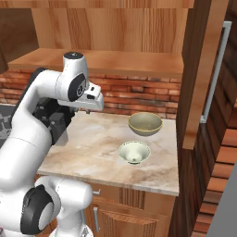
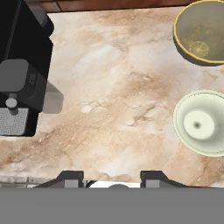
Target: Pick up the bowls on the counter and stack them on top of one another in the open cabinet. Place the smaller bowl on top of the larger bowl.
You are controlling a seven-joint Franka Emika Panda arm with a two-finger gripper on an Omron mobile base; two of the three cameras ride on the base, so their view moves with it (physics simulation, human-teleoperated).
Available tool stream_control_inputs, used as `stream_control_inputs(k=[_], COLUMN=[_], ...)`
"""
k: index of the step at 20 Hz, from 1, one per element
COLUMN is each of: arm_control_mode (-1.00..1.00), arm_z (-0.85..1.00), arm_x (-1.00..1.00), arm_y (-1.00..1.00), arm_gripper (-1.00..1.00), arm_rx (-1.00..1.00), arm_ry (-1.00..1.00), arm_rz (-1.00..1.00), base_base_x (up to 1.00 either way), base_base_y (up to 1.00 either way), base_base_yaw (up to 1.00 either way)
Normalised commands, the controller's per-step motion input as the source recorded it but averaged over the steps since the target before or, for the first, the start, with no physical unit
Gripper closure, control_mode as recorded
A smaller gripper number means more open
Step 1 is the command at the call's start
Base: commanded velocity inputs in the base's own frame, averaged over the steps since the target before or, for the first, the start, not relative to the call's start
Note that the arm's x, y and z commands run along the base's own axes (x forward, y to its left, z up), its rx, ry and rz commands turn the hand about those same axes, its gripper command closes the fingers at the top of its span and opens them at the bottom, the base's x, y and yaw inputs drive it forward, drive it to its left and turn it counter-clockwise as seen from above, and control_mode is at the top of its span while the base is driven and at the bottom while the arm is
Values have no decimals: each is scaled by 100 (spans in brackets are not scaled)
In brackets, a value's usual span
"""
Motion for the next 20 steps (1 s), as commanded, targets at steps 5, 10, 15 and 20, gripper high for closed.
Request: stream_control_inputs(k=[5,10,15,20], arm_control_mode=[-100,-100,-100,-100], arm_z=[0,-4,-17,-18], arm_x=[-8,-37,-39,-35], arm_y=[0,-19,-33,-27], arm_gripper=[-100,-100,-100,-100], arm_rx=[0,0,-8,-18], arm_ry=[0,0,1,0], arm_rz=[0,1,2,2], base_base_x=[0,0,0,0], base_base_y=[0,0,0,0], base_base_yaw=[0,0,0,0])
